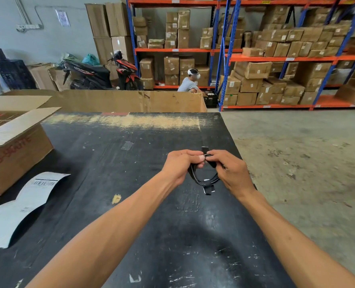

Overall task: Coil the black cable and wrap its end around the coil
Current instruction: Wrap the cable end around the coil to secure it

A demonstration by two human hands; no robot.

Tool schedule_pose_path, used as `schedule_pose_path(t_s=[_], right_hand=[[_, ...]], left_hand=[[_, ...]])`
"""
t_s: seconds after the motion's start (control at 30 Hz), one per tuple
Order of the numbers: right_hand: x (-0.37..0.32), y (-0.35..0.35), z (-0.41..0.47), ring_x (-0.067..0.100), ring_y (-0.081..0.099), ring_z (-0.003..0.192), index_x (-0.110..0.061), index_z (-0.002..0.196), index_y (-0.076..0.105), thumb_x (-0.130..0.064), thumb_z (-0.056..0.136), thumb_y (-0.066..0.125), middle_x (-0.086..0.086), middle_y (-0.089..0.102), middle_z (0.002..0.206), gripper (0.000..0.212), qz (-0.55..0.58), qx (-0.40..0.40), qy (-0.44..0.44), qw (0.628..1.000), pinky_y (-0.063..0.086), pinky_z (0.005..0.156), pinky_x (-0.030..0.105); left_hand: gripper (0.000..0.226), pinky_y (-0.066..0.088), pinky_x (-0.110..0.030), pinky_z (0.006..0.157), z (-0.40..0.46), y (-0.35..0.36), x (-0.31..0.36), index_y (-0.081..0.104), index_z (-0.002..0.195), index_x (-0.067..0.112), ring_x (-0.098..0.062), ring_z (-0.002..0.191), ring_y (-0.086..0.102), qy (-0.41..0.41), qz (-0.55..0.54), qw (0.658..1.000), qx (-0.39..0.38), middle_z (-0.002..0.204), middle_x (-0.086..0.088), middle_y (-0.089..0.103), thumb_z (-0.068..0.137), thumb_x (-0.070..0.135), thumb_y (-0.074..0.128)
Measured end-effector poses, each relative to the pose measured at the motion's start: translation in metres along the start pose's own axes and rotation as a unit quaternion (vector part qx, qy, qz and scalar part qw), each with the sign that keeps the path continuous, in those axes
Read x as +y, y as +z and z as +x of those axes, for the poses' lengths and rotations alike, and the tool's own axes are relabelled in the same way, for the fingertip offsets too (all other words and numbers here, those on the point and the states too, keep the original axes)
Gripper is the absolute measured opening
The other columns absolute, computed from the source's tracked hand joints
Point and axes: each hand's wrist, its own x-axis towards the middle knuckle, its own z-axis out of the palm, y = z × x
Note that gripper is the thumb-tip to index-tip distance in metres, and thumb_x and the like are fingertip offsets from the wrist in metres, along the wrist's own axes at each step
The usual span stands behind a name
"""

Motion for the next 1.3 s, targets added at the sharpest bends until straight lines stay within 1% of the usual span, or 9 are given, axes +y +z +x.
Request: schedule_pose_path(t_s=[0.23, 0.37, 0.47, 0.63, 0.77, 0.93, 1.1, 1.17, 1.3], right_hand=[[-0.009, -0.003, 0.003, 0.024, 0.076, 0.085, -0.008, 0.099, 0.081, -0.006, 0.086, 0.081, 0.007, 0.076, 0.107, 0.013, -0.063, -0.068, -0.034, 0.995, 0.063, 0.068, 0.033], [-0.004, -0.009, 0.022, 0.017, 0.071, 0.092, -0.007, 0.093, 0.077, -0.004, 0.089, 0.078, 0.007, 0.074, 0.110, 0.006, 0.011, -0.062, 0.035, 0.997, 0.053, 0.078, 0.018], [-0.001, -0.017, 0.034, 0.015, 0.071, 0.092, -0.010, 0.093, 0.075, -0.001, 0.089, 0.076, 0.007, 0.074, 0.110, 0.010, 0.074, -0.113, 0.069, 0.988, 0.054, 0.078, 0.015], [-0.003, -0.030, 0.020, 0.011, 0.065, 0.109, -0.034, 0.107, 0.071, -0.026, 0.084, 0.064, -0.015, 0.059, 0.134, 0.026, 0.003, -0.209, 0.043, 0.977, 0.057, 0.080, 0.038], [-0.003, -0.029, 0.010, 0.013, 0.065, 0.108, -0.034, 0.121, 0.065, -0.042, 0.080, 0.070, -0.013, 0.051, 0.145, 0.043, -0.067, -0.277, 0.008, 0.959, 0.051, 0.075, 0.028], [-0.008, -0.019, 0.009, 0.026, 0.075, 0.084, -0.012, 0.106, 0.079, -0.013, 0.087, 0.081, 0.005, 0.074, 0.115, 0.020, -0.109, -0.147, -0.033, 0.983, 0.061, 0.056, 0.038], [-0.008, -0.014, 0.007, 0.026, 0.075, 0.096, -0.009, 0.100, 0.079, 0.002, 0.088, 0.073, 0.009, 0.074, 0.120, 0.017, -0.058, -0.112, 0.028, 0.992, 0.063, 0.077, 0.044], [-0.007, -0.012, 0.008, 0.013, 0.073, 0.096, -0.008, 0.097, 0.078, 0.004, 0.087, 0.072, 0.008, 0.076, 0.113, 0.017, -0.014, -0.114, 0.083, 0.990, 0.060, 0.085, 0.034], [-0.011, -0.012, 0.011, -0.016, 0.062, 0.072, -0.013, 0.090, 0.078, 0.004, 0.086, 0.073, -0.013, 0.070, 0.077, 0.018, 0.029, -0.107, 0.171, 0.979, 0.042, 0.065, 0.002]], left_hand=[[0.011, 0.058, -0.025, 0.068, 0.002, -0.013, -0.010, 0.077, 0.080, 0.007, -0.019, 0.064, 0.072, 0.073, 0.214, 0.972, 0.057, 0.071, -0.012, 0.076, 0.072, 0.000, 0.076], [0.011, 0.048, -0.010, 0.057, -0.006, -0.018, -0.017, 0.079, 0.082, 0.015, -0.004, 0.059, 0.070, 0.080, 0.327, 0.942, -0.005, 0.064, 0.001, 0.075, 0.074, 0.008, 0.077], [0.009, 0.046, -0.008, 0.056, -0.009, -0.017, -0.021, 0.078, 0.083, 0.013, -0.006, 0.057, 0.069, 0.085, 0.309, 0.947, 0.006, 0.063, 0.002, 0.075, 0.075, 0.008, 0.077], [0.010, 0.054, -0.019, 0.060, -0.002, -0.015, -0.008, 0.077, 0.082, 0.003, -0.015, 0.055, 0.069, 0.057, 0.234, 0.970, 0.029, 0.066, -0.007, 0.075, 0.073, -0.002, 0.077], [0.009, 0.053, -0.020, 0.059, 0.003, -0.016, -0.002, 0.076, 0.077, 0.006, -0.016, 0.056, 0.069, 0.057, 0.223, 0.973, 0.034, 0.064, -0.008, 0.074, 0.071, -0.001, 0.077], [0.009, 0.054, -0.019, 0.061, 0.001, -0.009, -0.006, 0.077, 0.079, 0.006, -0.015, 0.059, 0.071, 0.068, 0.229, 0.971, 0.011, 0.068, -0.009, 0.075, 0.072, 0.001, 0.077], [0.009, 0.048, -0.009, 0.061, -0.003, -0.011, -0.006, 0.078, 0.084, 0.013, -0.008, 0.066, 0.073, 0.098, 0.305, 0.947, -0.036, 0.069, -0.004, 0.076, 0.078, 0.008, 0.074], [0.009, 0.047, -0.007, 0.062, -0.004, -0.014, -0.005, 0.078, 0.087, 0.014, -0.005, 0.066, 0.072, 0.108, 0.311, 0.943, -0.044, 0.068, -0.003, 0.076, 0.079, 0.009, 0.074], [0.013, 0.052, -0.015, 0.071, -0.006, -0.016, -0.001, 0.075, 0.094, 0.004, -0.013, 0.070, 0.073, 0.115, 0.288, 0.947, -0.084, 0.073, -0.008, 0.076, 0.081, 0.007, 0.074]])
